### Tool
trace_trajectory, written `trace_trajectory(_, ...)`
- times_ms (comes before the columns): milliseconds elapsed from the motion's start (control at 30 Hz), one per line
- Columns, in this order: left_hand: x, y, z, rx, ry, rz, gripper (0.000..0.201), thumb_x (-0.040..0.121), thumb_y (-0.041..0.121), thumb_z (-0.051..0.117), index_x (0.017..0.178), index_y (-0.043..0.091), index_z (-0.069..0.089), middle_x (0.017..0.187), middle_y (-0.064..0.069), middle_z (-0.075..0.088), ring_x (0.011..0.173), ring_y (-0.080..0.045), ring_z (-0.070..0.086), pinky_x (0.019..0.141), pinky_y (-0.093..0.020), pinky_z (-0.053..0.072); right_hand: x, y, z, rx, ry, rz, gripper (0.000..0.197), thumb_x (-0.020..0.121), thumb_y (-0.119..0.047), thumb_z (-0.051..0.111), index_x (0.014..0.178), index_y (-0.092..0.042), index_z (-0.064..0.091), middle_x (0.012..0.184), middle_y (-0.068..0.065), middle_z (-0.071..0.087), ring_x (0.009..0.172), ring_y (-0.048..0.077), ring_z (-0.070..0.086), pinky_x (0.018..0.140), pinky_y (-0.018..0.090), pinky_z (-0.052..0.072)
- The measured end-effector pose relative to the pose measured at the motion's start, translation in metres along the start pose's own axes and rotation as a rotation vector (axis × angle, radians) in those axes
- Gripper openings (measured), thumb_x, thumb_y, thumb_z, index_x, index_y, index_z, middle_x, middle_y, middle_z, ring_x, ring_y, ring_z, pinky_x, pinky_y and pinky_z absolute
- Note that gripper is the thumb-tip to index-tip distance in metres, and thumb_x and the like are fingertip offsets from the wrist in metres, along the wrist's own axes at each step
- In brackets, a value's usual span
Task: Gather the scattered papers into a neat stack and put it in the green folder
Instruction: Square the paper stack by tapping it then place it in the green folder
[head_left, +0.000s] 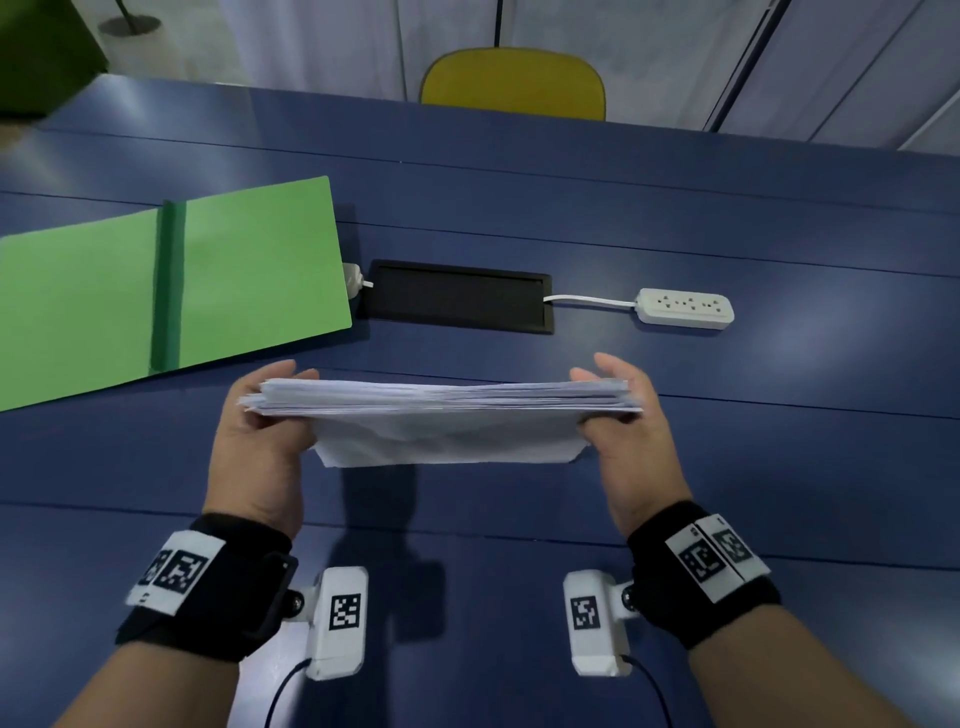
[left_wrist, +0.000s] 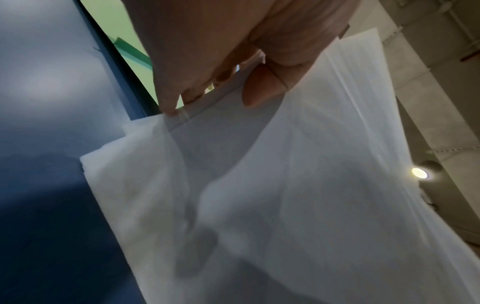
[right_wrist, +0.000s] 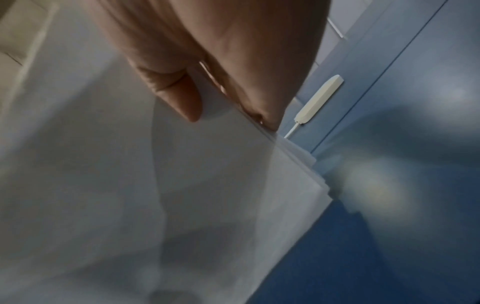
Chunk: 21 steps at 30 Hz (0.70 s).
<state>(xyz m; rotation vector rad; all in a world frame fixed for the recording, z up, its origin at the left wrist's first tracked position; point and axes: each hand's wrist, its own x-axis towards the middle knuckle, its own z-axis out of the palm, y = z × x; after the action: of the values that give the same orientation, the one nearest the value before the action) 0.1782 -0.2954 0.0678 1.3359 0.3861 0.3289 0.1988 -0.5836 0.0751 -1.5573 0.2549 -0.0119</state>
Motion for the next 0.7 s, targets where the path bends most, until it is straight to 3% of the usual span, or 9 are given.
trace_trajectory(100, 0.002, -0.002, -0.001, -0.026, 0.005, -0.026, 0.05, 0.071, -0.01, 0.056, 0.114, 0.017, 0.06, 0.114, -0.009, 0.067, 0.1, -0.022, 0.061, 0.085, -0.032, 0.049, 0.001, -0.001, 0.0, -0.007, -0.004, 0.011, 0.046, 0.09, 0.001, 0.062, 0.133, -0.015, 0.058, 0.112, -0.013, 0.066, 0.094, -0.006, 0.062, 0.087, 0.017, 0.048)
trace_trajectory(200, 0.002, -0.002, -0.001, 0.054, -0.001, -0.016, 0.047, 0.072, -0.01, 0.058, 0.119, -0.007, 0.06, 0.103, -0.01, 0.068, 0.094, -0.019, 0.064, 0.076, -0.018, 0.052, 0.0, -0.002, 0.0, -0.078, -0.036, -0.015, 0.028, 0.092, 0.009, 0.053, 0.093, -0.014, 0.07, 0.087, 0.004, 0.071, 0.078, 0.002, 0.061, 0.079, 0.03, 0.05)
trace_trajectory(233, 0.0, 0.0, 0.002, 0.08, -0.002, 0.004, 0.04, 0.076, -0.013, 0.057, 0.116, -0.009, 0.062, 0.098, -0.009, 0.068, 0.089, -0.015, 0.064, 0.074, -0.015, 0.052, -0.001, -0.003, -0.001, -0.088, -0.028, -0.018, 0.032, 0.091, 0.009, 0.053, 0.085, -0.018, 0.071, 0.082, 0.001, 0.073, 0.078, 0.005, 0.062, 0.08, 0.034, 0.05)
trace_trajectory(333, -0.004, 0.007, 0.007, 0.106, 0.034, 0.075, 0.032, 0.084, -0.018, 0.049, 0.103, 0.0, 0.067, 0.086, 0.003, 0.07, 0.076, -0.001, 0.063, 0.071, -0.012, 0.051, -0.003, -0.007, -0.003, -0.049, -0.02, -0.045, 0.04, 0.092, 0.006, 0.052, 0.092, -0.026, 0.076, 0.09, -0.002, 0.072, 0.089, 0.017, 0.063, 0.088, 0.038, 0.051)
trace_trajectory(433, -0.007, 0.011, 0.007, 0.098, 0.032, 0.121, 0.042, 0.085, -0.018, 0.049, 0.09, 0.019, 0.07, 0.079, 0.016, 0.073, 0.077, 0.003, 0.064, 0.074, -0.013, 0.053, -0.006, -0.011, -0.005, 0.01, -0.01, -0.078, 0.041, 0.094, 0.011, 0.05, 0.096, -0.023, 0.073, 0.091, -0.003, 0.076, 0.091, 0.015, 0.069, 0.09, 0.034, 0.055)
trace_trajectory(500, -0.01, 0.011, 0.008, 0.11, -0.005, 0.144, 0.049, 0.086, -0.017, 0.05, 0.082, 0.026, 0.074, 0.08, 0.017, 0.073, 0.077, 0.003, 0.064, 0.074, -0.013, 0.053, -0.007, -0.01, -0.005, 0.009, -0.014, -0.087, 0.039, 0.095, 0.007, 0.05, 0.095, -0.024, 0.074, 0.089, 0.018, 0.07, 0.081, 0.03, 0.061, 0.085, 0.046, 0.054)
trace_trajectory(567, -0.014, 0.011, 0.01, 0.098, -0.036, 0.165, 0.048, 0.088, -0.014, 0.052, 0.082, 0.028, 0.075, 0.082, 0.017, 0.073, 0.08, 0.001, 0.064, 0.074, -0.013, 0.052, -0.008, -0.008, -0.005, 0.002, -0.032, -0.102, 0.035, 0.096, 0.001, 0.05, 0.097, -0.026, 0.072, 0.09, 0.032, 0.059, 0.077, 0.03, 0.05, 0.078, 0.049, 0.048)
trace_trajectory(633, -0.016, 0.01, 0.01, 0.093, -0.043, 0.177, 0.041, 0.089, -0.011, 0.054, 0.091, 0.026, 0.072, 0.086, 0.017, 0.074, 0.084, -0.001, 0.065, 0.076, -0.013, 0.052, -0.009, -0.008, -0.005, -0.007, -0.029, -0.114, 0.032, 0.096, -0.001, 0.05, 0.097, -0.025, 0.071, 0.086, 0.024, 0.058, 0.082, 0.023, 0.048, 0.077, 0.043, 0.043)
trace_trajectory(700, -0.016, 0.004, 0.009, 0.075, -0.045, 0.151, 0.041, 0.089, -0.011, 0.055, 0.092, 0.026, 0.073, 0.089, 0.016, 0.075, 0.086, -0.001, 0.066, 0.078, -0.013, 0.053, -0.011, -0.008, -0.004, 0.012, -0.02, -0.097, 0.036, 0.097, 0.004, 0.048, 0.098, -0.023, 0.072, 0.088, 0.011, 0.069, 0.086, 0.021, 0.061, 0.082, 0.036, 0.052)
